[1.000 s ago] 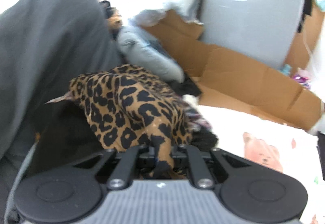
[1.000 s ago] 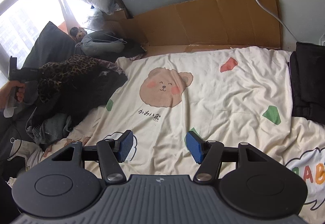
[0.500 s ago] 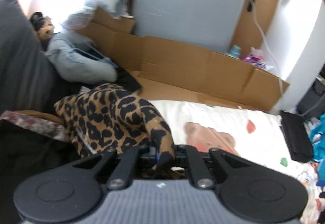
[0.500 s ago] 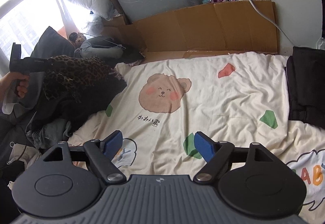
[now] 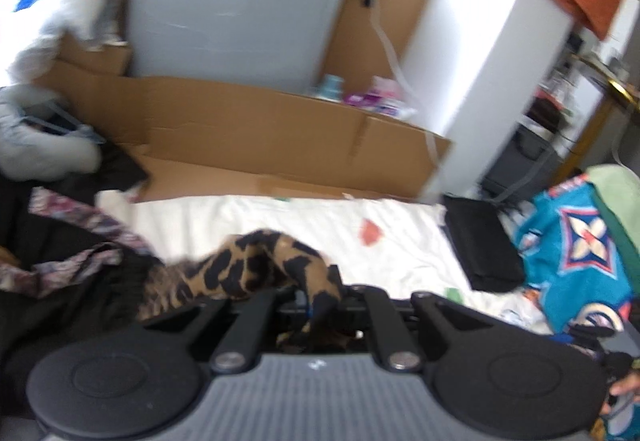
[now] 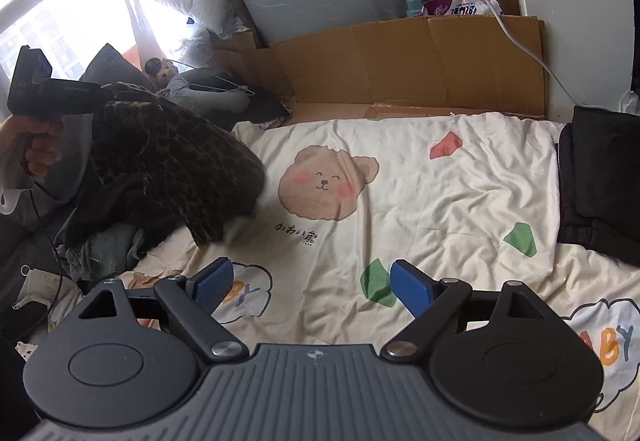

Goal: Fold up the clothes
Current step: 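Grasp the leopard-print garment with the left tool and lift it, then carry the leopard garment over the sheet and lower it with the left tool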

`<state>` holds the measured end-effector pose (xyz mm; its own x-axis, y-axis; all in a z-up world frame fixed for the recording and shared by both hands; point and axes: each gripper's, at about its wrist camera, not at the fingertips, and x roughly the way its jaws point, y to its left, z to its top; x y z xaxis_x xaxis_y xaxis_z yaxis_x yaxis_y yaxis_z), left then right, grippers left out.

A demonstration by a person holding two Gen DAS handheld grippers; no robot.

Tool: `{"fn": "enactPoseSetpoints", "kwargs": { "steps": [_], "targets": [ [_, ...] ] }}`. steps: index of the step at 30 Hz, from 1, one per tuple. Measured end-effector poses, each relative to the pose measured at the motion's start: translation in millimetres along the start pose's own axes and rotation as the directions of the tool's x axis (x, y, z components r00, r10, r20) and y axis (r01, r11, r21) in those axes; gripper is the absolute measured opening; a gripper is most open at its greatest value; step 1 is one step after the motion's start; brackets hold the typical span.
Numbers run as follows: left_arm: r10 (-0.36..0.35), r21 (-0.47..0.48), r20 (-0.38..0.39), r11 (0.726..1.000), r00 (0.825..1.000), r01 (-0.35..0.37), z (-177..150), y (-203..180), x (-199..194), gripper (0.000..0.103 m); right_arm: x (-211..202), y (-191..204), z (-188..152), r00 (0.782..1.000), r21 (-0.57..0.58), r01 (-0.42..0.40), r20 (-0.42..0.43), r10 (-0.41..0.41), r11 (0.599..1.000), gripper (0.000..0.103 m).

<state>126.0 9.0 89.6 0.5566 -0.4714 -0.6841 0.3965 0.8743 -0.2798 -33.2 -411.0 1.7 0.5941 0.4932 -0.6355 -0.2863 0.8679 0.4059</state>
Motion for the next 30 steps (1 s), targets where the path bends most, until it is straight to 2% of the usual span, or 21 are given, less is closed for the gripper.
{"fn": "enactPoseSetpoints", "kwargs": {
  "steps": [5, 11, 13, 17, 18, 22, 26, 29, 30],
  "targets": [
    [-0.129, 0.058, -0.044, 0.990, 0.991, 0.132, -3.4, -44.9, 16.5, 0.006, -0.4, 0.0, -0.7, 1.000, -0.008, -0.019, 0.007, 0.019, 1.000, 0.093],
    [-0.283, 0.119, -0.121, 0.948, 0.952, 0.296, -12.7, -106.2, 46.6, 0.005, 10.2, -0.9, -8.2, 0.999, -0.014, -0.035, -0.014, 0.035, 0.999, 0.095],
    [-0.315, 0.147, -0.148, 0.930, 0.938, 0.336, -16.4, -122.6, 56.9, 0.005, 13.8, -0.3, -12.1, 0.999, -0.027, -0.041, -0.026, 0.041, 0.999, 0.096],
    [-0.335, 0.175, -0.189, 0.913, 0.923, 0.368, -21.8, -141.5, 75.0, 0.005, 23.1, -0.9, -24.1, 0.998, -0.029, -0.028, -0.051, 0.026, 0.999, 0.096],
    [-0.332, 0.179, -0.196, 0.913, 0.923, 0.366, -22.8, -143.5, 79.0, 0.006, 25.7, -1.0, -27.2, 0.998, -0.030, -0.026, -0.061, 0.024, 0.999, 0.096],
    [-0.214, 0.200, -0.215, 0.945, 0.953, 0.257, -27.3, -134.6, 90.5, 0.017, 32.0, 2.5, -36.8, 0.995, -0.051, -0.033, -0.096, 0.028, 0.998, 0.096],
    [-0.144, 0.218, -0.220, 0.957, 0.965, 0.193, -33.0, -114.6, 95.1, 0.021, 37.6, 4.2, -39.9, 0.994, -0.070, -0.032, -0.108, 0.024, 0.997, 0.096],
    [-0.104, 0.207, -0.224, 0.966, 0.969, 0.152, -37.5, -98.3, 99.8, 0.036, 43.7, 2.3, -40.8, 0.993, -0.076, -0.030, -0.113, 0.021, 0.997, 0.096],
    [-0.092, 0.209, -0.224, 0.968, 0.970, 0.140, -39.4, -93.6, 101.3, 0.044, 46.6, 0.6, -42.0, 0.993, -0.075, -0.028, -0.113, 0.020, 0.997, 0.096]
  ]
}}
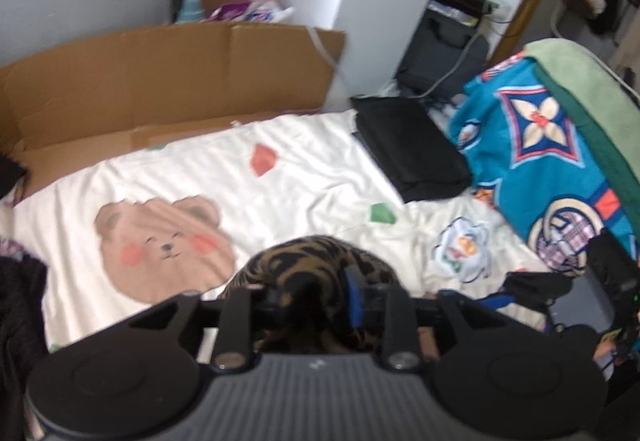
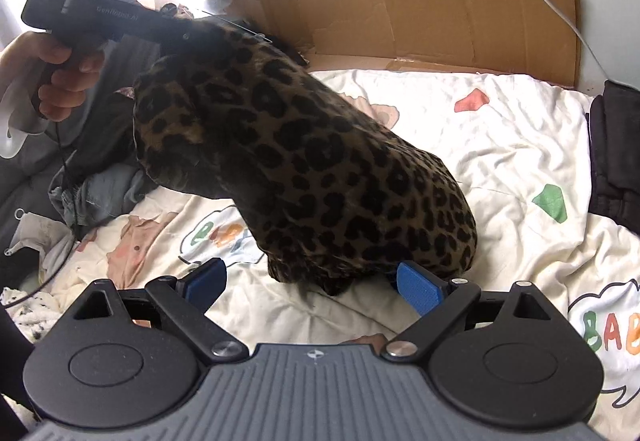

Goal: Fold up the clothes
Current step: 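Carry the leopard garment over the sheet and lower it with the left tool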

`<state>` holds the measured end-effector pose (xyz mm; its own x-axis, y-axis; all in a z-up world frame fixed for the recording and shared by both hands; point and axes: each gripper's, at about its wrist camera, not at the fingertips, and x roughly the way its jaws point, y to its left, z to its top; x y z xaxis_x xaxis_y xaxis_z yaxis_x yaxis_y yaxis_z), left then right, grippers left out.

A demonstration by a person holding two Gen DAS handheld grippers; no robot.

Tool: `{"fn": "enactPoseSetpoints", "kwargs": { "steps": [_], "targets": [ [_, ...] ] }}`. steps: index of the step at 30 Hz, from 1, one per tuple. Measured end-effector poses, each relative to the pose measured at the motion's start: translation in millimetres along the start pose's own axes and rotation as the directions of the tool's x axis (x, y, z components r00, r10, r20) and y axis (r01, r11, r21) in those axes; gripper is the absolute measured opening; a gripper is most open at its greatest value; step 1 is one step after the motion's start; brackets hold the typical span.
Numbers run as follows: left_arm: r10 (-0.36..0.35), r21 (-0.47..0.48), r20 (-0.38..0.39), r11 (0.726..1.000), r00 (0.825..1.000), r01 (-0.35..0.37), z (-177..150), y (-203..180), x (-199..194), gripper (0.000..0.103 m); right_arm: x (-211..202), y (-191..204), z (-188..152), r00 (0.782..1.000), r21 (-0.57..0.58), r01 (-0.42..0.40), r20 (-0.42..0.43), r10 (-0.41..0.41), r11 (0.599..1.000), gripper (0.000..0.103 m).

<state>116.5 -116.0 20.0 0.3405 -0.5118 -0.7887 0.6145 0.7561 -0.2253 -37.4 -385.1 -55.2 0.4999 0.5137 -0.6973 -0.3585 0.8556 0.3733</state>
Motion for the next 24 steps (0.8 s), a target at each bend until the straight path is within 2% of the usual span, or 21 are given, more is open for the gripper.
{"fn": "enactPoseSetpoints", "kwargs": {
  "steps": [4, 9, 16, 24],
  "targets": [
    [0.050, -0.002, -0.009, 0.999, 0.999, -0.050, -10.4, 17.2, 5.7, 0.062, 13.4, -7.4, -3.9, 1.000, 0.004, 0.008, -0.010, -0.008, 1.000, 0.096],
    [0.122, -0.042, 0.021, 0.992, 0.992, -0.121, -24.9, 48.6, 19.2, 0.081, 29.9, -17.1, -6.5, 0.999, 0.020, 0.025, -0.039, -0.024, 0.999, 0.096],
    [0.218, -0.184, 0.058, 0.961, 0.974, -0.204, -46.3, 97.1, 31.1, 0.080, 50.2, -36.3, -18.5, 0.994, 0.042, 0.061, -0.095, -0.057, 0.997, 0.096],
    [0.159, -0.144, 0.097, 0.979, 0.983, -0.144, -62.3, 80.5, 14.8, 0.077, 67.2, -44.1, -12.1, 0.991, 0.044, 0.103, -0.088, -0.098, 0.994, 0.095]
  ]
}}
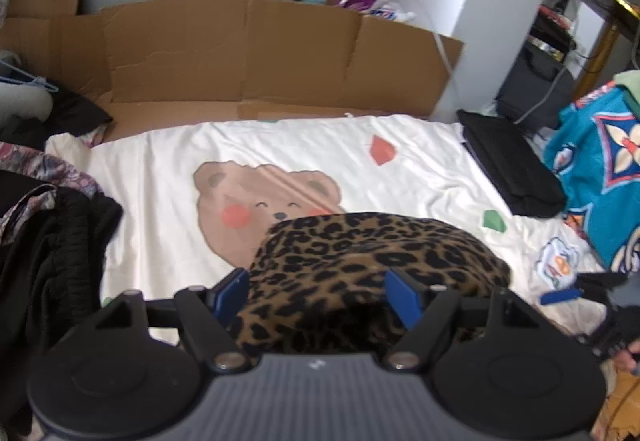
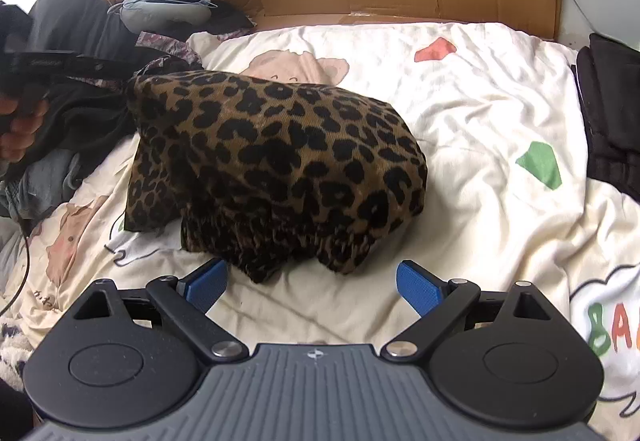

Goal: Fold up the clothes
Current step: 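Carry the leopard garment over the sheet and lower it with the left tool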

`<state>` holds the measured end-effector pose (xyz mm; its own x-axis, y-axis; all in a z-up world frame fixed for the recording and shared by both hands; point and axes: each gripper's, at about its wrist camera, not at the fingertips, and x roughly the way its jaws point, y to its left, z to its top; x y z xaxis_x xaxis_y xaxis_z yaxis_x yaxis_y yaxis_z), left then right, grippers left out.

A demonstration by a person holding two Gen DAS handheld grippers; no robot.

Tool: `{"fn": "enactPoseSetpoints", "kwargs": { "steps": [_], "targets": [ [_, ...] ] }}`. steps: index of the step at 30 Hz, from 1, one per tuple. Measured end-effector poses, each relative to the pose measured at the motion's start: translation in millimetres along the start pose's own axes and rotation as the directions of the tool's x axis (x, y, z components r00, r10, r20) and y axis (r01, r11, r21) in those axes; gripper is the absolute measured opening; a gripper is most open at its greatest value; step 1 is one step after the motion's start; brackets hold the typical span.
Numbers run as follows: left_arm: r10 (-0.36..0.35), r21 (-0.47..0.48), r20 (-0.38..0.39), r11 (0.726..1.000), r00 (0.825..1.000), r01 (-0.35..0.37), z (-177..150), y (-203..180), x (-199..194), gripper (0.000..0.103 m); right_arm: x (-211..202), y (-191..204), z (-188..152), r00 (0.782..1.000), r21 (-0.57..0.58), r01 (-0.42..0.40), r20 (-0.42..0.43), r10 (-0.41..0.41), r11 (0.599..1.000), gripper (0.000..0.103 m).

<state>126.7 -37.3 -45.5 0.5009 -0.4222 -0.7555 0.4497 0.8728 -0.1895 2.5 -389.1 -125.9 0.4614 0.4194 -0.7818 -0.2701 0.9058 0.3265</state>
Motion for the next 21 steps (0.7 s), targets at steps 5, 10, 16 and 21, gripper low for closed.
{"fn": "enactPoseSetpoints", "kwargs": {
  "steps": [5, 10, 16, 21],
  "targets": [
    [-0.066, 0.019, 0.010, 0.998, 0.998, 0.066, -10.2, -17.2, -7.5, 0.076, 10.3, -1.7, 11.0, 1.000, -0.007, 0.002, -0.002, -0.002, 1.000, 0.091],
    [-0.142, 0.022, 0.007, 0.990, 0.990, 0.142, -20.0, -31.3, -9.5, 0.076, 32.1, -13.0, 15.5, 0.999, 0.060, 0.024, -0.033, -0.022, 0.998, 0.086],
    [-0.188, 0.022, -0.062, 0.982, 0.980, 0.190, -36.7, -44.5, 12.5, 0.073, 69.2, -27.7, 21.0, 0.997, 0.081, 0.043, -0.062, -0.038, 0.996, 0.086],
    [-0.204, -0.011, -0.121, 0.979, 0.972, 0.204, -53.1, -55.1, 37.2, 0.071, 95.4, -30.3, 20.2, 0.994, 0.078, 0.040, -0.104, -0.031, 0.996, 0.080]
  ]
}}
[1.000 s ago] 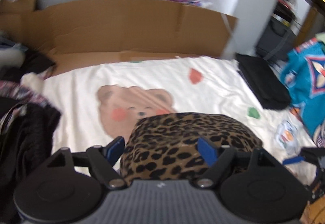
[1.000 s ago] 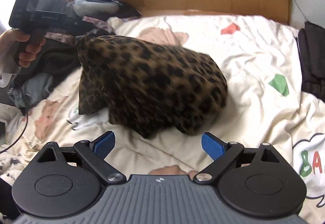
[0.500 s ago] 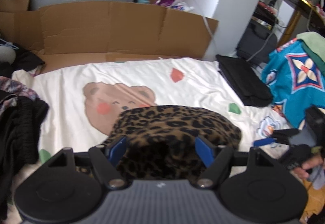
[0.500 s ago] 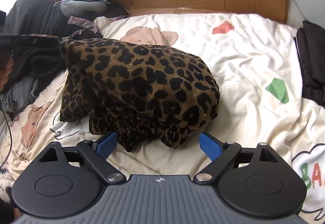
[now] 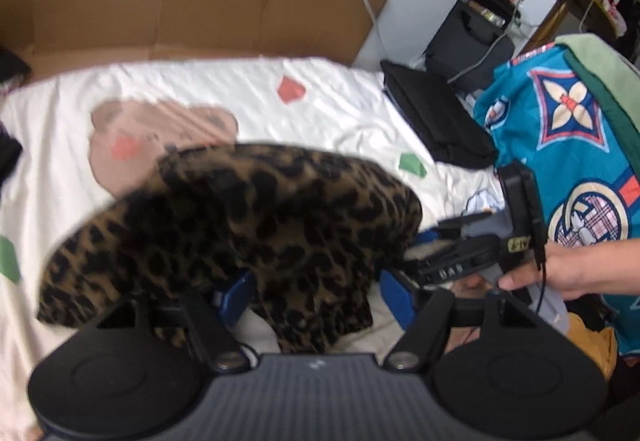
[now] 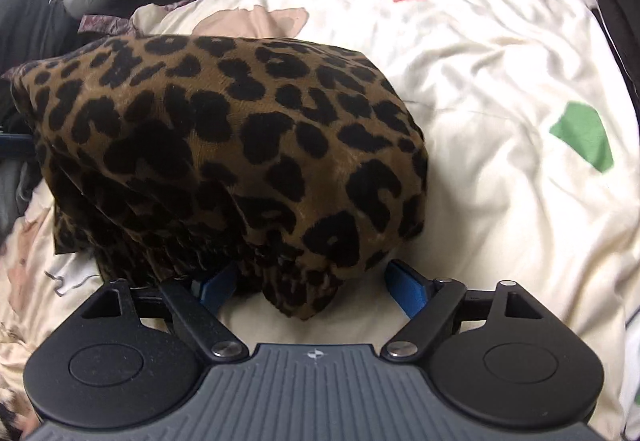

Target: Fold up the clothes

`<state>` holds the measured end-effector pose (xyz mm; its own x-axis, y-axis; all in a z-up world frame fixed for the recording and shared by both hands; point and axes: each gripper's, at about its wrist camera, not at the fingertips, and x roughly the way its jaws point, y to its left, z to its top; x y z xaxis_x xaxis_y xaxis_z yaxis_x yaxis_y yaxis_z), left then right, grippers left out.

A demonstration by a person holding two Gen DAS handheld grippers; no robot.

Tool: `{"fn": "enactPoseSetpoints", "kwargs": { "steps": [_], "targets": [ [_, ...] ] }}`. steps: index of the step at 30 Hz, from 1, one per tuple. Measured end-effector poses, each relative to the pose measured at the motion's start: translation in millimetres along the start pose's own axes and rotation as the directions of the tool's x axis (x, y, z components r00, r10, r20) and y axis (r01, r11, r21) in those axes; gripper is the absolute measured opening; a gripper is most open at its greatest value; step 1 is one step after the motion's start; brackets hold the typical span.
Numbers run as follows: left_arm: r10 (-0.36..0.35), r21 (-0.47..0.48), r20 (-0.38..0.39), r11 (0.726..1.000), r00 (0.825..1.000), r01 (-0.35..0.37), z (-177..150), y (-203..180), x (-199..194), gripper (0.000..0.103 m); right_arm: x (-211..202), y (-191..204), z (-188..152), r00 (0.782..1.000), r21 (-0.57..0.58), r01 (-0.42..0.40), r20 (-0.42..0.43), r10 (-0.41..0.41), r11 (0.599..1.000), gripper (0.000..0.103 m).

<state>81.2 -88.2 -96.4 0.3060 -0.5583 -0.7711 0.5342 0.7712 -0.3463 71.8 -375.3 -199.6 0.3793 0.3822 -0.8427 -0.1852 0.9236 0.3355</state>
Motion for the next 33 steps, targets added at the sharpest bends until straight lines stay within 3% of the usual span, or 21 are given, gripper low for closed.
{"fn": "enactPoseSetpoints", "kwargs": {
  "steps": [3, 5, 7, 18, 25, 33],
  "targets": [
    [0.010, 0.024, -0.037, 1.000, 0.999, -0.009, -6.9, -4.6, 13.4, 0.071, 1.4, 4.8, 3.1, 0.999, -0.004, -0.033, 0.005, 0.033, 0.999, 0.053],
    [0.022, 0.038, -0.053, 0.999, 0.998, -0.019, -10.9, -6.1, 19.7, 0.071, -1.6, 8.6, 5.0, 0.999, -0.020, -0.038, 0.009, 0.038, 0.999, 0.042],
    [0.031, 0.040, -0.063, 0.999, 0.998, -0.029, -13.3, -6.0, 24.3, 0.071, -6.5, 10.3, 5.9, 0.999, -0.029, -0.046, 0.014, 0.046, 0.999, 0.020],
    [0.063, 0.069, -0.111, 0.996, 0.992, -0.055, -28.6, -6.1, 42.9, 0.071, -73.9, 21.7, 6.6, 0.983, -0.002, -0.175, 0.052, 0.175, 0.985, 0.012],
    [0.073, 0.109, -0.127, 0.992, 0.989, -0.060, -34.7, -14.1, 49.7, 0.073, -131.9, 34.5, 9.7, 0.944, 0.058, -0.305, 0.150, 0.294, 0.951, 0.010],
    [0.085, 0.087, -0.064, 0.993, 0.994, -0.079, -35.2, -19.1, 45.1, 0.076, -155.2, 49.3, 22.9, 0.908, 0.072, -0.383, 0.212, 0.361, 0.921, 0.009]
  ]
}}
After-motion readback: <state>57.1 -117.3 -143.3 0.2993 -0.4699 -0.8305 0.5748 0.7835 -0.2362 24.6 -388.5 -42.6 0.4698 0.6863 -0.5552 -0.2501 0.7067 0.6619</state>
